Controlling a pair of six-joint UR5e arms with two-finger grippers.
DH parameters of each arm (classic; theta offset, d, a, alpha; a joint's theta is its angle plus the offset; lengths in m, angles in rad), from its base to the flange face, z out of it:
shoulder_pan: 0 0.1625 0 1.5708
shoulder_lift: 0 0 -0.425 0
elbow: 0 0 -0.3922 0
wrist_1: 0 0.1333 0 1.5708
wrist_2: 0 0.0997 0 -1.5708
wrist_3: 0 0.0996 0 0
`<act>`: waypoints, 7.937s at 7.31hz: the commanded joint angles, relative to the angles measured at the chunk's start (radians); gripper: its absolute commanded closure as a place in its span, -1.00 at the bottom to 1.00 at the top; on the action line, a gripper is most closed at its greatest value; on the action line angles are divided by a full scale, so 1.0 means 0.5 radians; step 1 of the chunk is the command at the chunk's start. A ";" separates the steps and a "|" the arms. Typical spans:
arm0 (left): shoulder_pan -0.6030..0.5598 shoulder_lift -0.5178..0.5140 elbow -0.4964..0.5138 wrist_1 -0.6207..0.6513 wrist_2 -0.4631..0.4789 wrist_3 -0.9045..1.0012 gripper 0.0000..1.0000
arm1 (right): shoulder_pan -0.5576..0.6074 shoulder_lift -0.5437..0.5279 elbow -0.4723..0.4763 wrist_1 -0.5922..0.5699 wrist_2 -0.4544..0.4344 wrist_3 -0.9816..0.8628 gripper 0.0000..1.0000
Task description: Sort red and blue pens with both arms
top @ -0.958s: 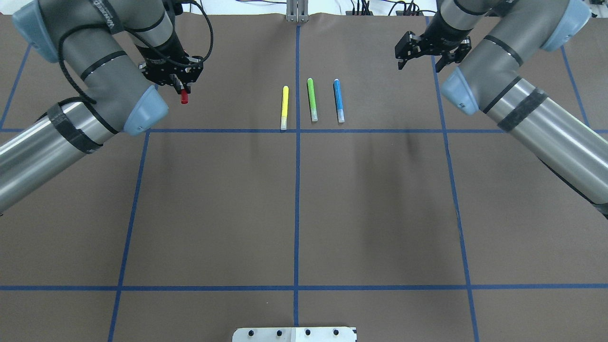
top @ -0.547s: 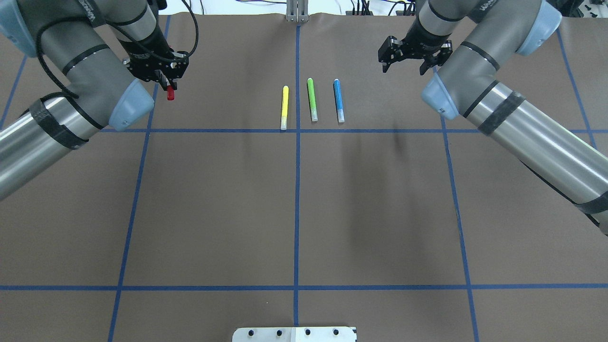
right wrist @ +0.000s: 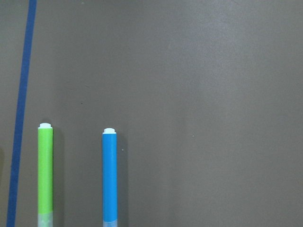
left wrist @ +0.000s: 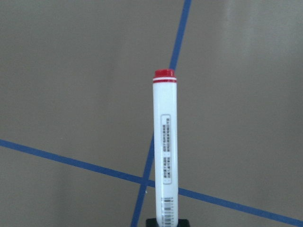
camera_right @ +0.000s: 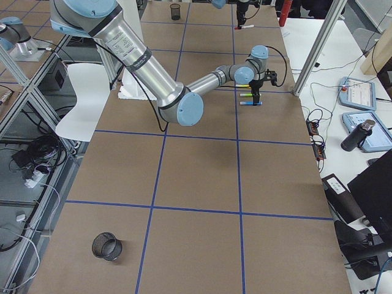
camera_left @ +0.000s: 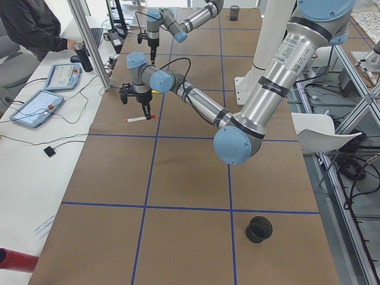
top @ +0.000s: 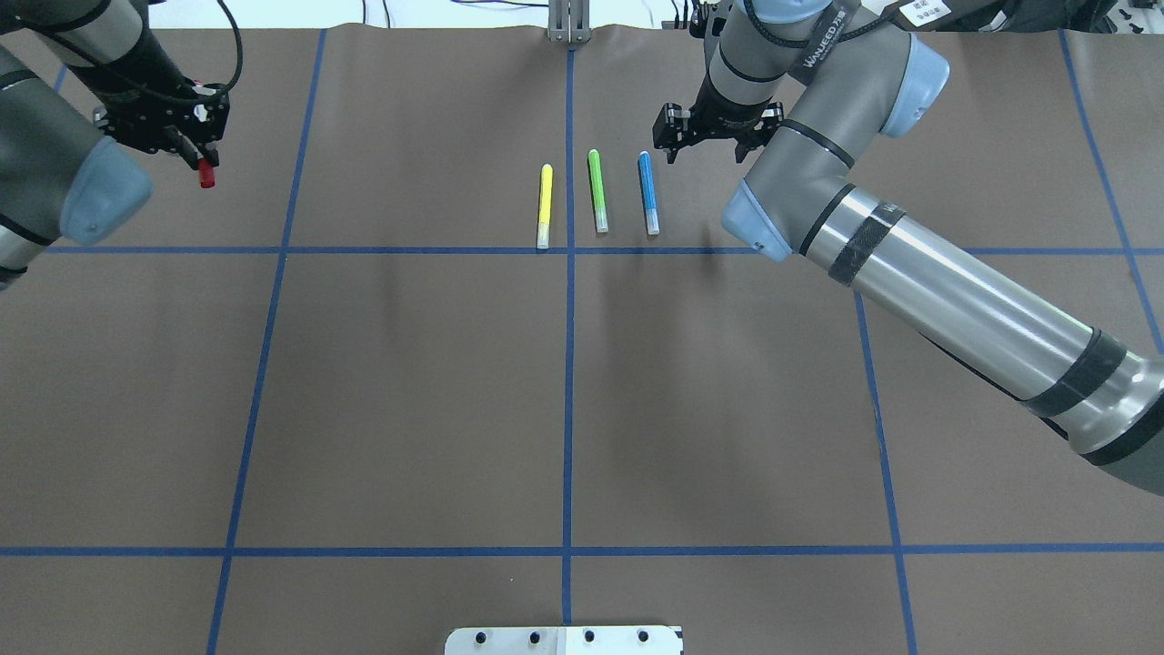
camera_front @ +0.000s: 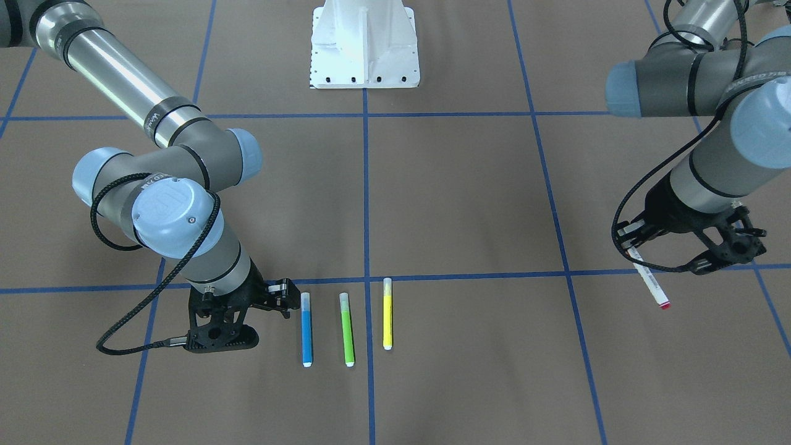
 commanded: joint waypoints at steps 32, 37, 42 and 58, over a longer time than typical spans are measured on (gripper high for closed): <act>-0.989 1.454 -0.439 0.531 0.359 1.995 1.00 | 0.418 -0.215 0.435 -1.041 -0.158 -1.328 1.00; -1.088 1.620 -0.378 1.463 -0.378 1.980 1.00 | 0.799 -0.580 0.704 -1.173 -0.131 -2.020 1.00; -1.330 1.715 -0.305 2.059 -0.625 1.992 1.00 | 0.867 -0.694 0.751 -1.173 -0.121 -2.180 1.00; -1.327 1.379 -0.052 1.968 -0.951 1.989 -1.00 | 1.127 -1.034 0.876 -1.491 -0.106 -2.517 1.00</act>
